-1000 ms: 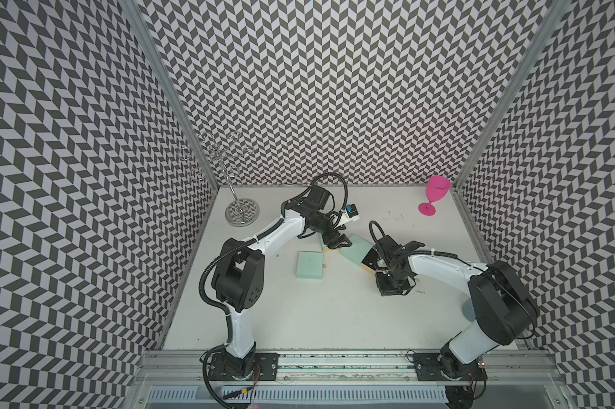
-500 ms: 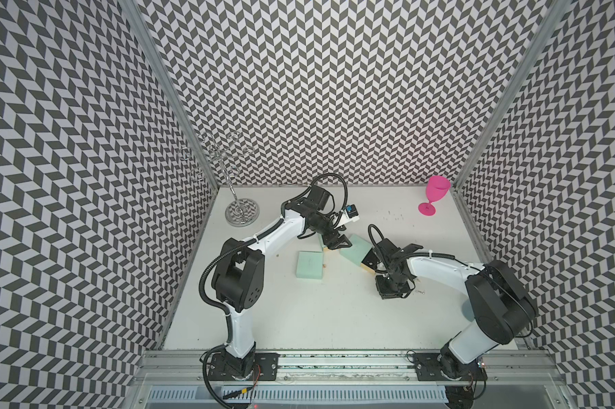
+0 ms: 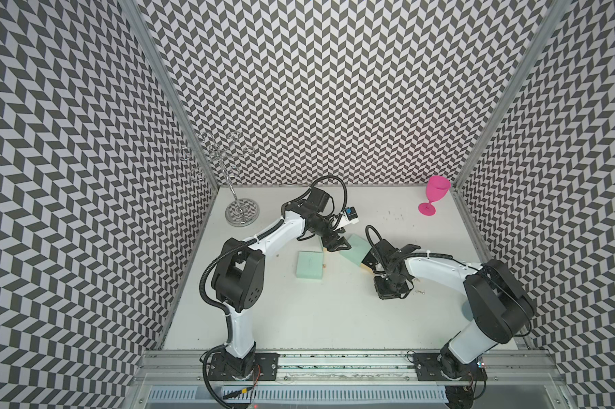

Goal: Place the earrings into the drawer-style jewelry box
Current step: Pick up the earring from the center of the board.

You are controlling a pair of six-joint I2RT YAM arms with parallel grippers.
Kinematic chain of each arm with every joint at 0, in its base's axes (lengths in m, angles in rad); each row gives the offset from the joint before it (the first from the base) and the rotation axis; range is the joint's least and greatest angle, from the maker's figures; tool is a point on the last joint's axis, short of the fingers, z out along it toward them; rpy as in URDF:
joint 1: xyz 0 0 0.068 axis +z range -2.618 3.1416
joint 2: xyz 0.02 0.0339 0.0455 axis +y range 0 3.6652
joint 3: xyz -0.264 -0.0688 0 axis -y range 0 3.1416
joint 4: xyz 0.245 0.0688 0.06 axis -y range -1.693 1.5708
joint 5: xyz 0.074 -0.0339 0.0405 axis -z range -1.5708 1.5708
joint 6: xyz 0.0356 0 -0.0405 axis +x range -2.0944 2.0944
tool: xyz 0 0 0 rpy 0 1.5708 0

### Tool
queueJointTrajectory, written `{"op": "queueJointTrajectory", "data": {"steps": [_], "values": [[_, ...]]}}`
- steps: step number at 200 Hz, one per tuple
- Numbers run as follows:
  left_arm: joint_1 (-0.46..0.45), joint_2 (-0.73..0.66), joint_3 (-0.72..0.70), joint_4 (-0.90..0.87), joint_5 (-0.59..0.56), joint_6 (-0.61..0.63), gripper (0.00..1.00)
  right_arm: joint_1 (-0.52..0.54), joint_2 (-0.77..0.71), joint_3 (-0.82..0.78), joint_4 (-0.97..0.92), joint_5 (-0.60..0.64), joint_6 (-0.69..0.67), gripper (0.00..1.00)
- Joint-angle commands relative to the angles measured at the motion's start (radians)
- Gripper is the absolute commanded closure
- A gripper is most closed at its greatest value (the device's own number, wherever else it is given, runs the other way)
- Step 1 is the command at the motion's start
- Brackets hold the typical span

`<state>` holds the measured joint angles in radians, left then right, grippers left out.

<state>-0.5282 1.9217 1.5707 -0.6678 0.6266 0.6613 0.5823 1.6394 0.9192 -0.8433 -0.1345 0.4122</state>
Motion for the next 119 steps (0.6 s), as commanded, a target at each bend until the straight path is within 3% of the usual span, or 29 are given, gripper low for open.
{"op": "queueJointTrajectory", "data": {"steps": [1, 119], "values": [[-0.003, -0.044, -0.005, -0.006, 0.018, 0.021, 0.24, 0.011, 0.038, -0.010, 0.016, 0.026, 0.005, 0.90], [-0.003, -0.040, 0.000, 0.002, 0.009, 0.022, 0.24, 0.007, -0.055, 0.119, -0.139, 0.092, -0.010, 0.91]]}}
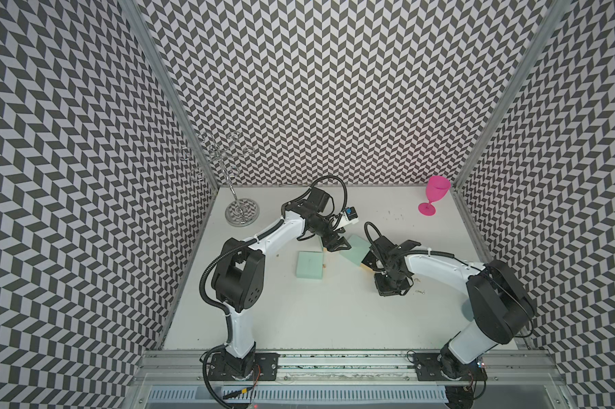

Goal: Place the earrings into the drawer-style jewelry box
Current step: Pick up the earring from the center of the board.

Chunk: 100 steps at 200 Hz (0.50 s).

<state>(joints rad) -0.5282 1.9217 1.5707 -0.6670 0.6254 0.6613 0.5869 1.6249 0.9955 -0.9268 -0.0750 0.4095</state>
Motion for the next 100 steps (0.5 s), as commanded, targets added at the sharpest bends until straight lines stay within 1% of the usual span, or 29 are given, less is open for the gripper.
{"op": "queueJointTrajectory", "data": {"steps": [1, 39, 100], "values": [[-0.003, -0.041, -0.001, 0.001, 0.011, 0.022, 0.24, 0.003, -0.040, 0.043, -0.057, 0.033, -0.008, 0.91], [-0.003, -0.040, -0.005, 0.006, 0.011, 0.021, 0.24, -0.007, -0.043, 0.089, -0.085, 0.044, -0.019, 0.91], [-0.003, -0.038, 0.000, 0.010, 0.007, 0.020, 0.24, -0.050, -0.020, 0.222, -0.147, 0.062, -0.069, 0.91]]}}
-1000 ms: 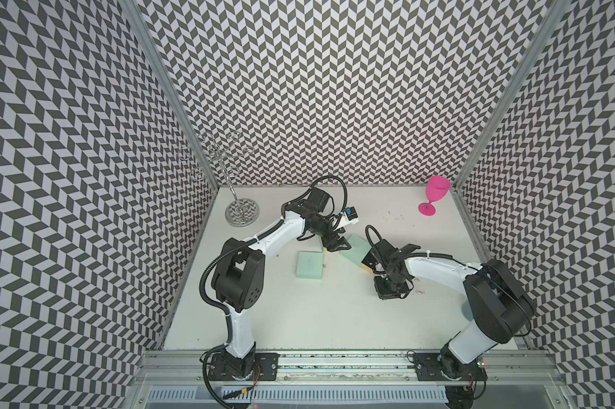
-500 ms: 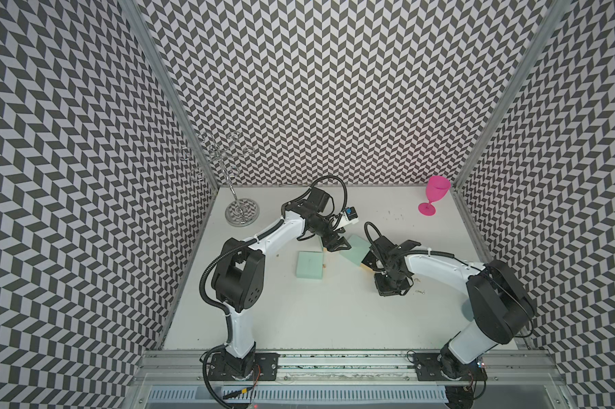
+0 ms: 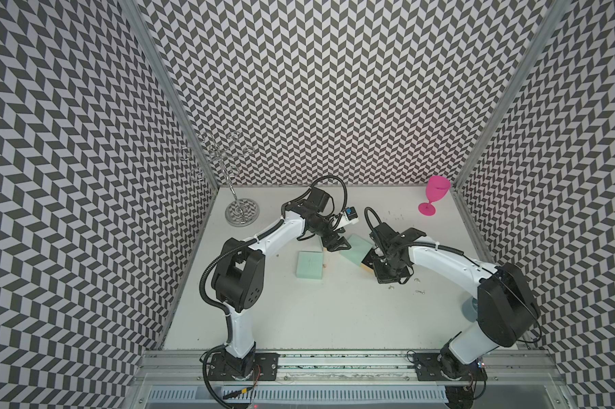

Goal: Place the earrings into the drawer-style jewelry box
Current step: Pick up the earring from the center of the board, then insert the earring into the inner lining.

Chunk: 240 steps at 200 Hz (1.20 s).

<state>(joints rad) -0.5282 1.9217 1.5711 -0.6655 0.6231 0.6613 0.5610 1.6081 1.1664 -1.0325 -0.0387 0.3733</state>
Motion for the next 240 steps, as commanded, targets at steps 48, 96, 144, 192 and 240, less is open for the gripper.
{"op": "queueJointTrajectory", "data": {"steps": [48, 96, 144, 192, 240], "values": [[-0.004, -0.037, 0.004, 0.017, 0.009, 0.014, 0.24, -0.093, 0.048, 0.182, -0.055, 0.035, -0.092, 0.91], [-0.004, -0.035, 0.014, 0.020, 0.000, 0.014, 0.24, -0.114, 0.146, 0.260, -0.047, 0.020, -0.145, 0.91], [-0.004, -0.014, 0.038, 0.019, -0.010, 0.007, 0.24, -0.135, 0.227, 0.292, -0.011, 0.003, -0.180, 0.91], [0.003, 0.004, 0.062, 0.001, -0.020, 0.012, 0.24, -0.144, 0.297, 0.347, -0.005, -0.010, -0.212, 0.91], [0.012, 0.006, 0.063, -0.006, -0.023, 0.017, 0.24, -0.146, 0.339, 0.370, 0.000, -0.027, -0.225, 0.91]]}}
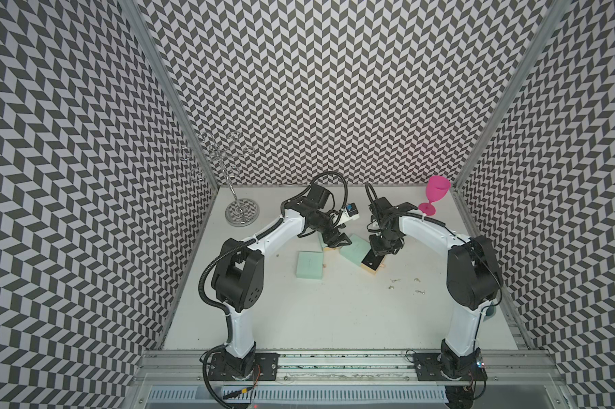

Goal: Place the earrings into the drawer-style jewelry box
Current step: Insert the earring into the inner lining.

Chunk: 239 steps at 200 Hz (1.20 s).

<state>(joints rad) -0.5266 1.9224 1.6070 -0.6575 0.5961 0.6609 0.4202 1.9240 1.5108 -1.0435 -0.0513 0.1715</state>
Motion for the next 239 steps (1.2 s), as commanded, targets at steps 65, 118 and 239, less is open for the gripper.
{"op": "queueJointTrajectory", "data": {"steps": [65, 118, 239], "values": [[0.015, 0.006, 0.022, -0.009, 0.007, 0.018, 0.24, -0.005, 0.039, 0.032, 0.019, -0.031, -0.026, 0.91], [0.015, 0.006, 0.013, -0.005, 0.007, 0.014, 0.24, -0.004, 0.052, 0.028, 0.039, -0.032, -0.027, 0.91], [0.014, 0.022, 0.012, -0.002, 0.001, 0.019, 0.23, -0.005, 0.053, 0.028, 0.058, -0.032, -0.035, 0.83]]}}
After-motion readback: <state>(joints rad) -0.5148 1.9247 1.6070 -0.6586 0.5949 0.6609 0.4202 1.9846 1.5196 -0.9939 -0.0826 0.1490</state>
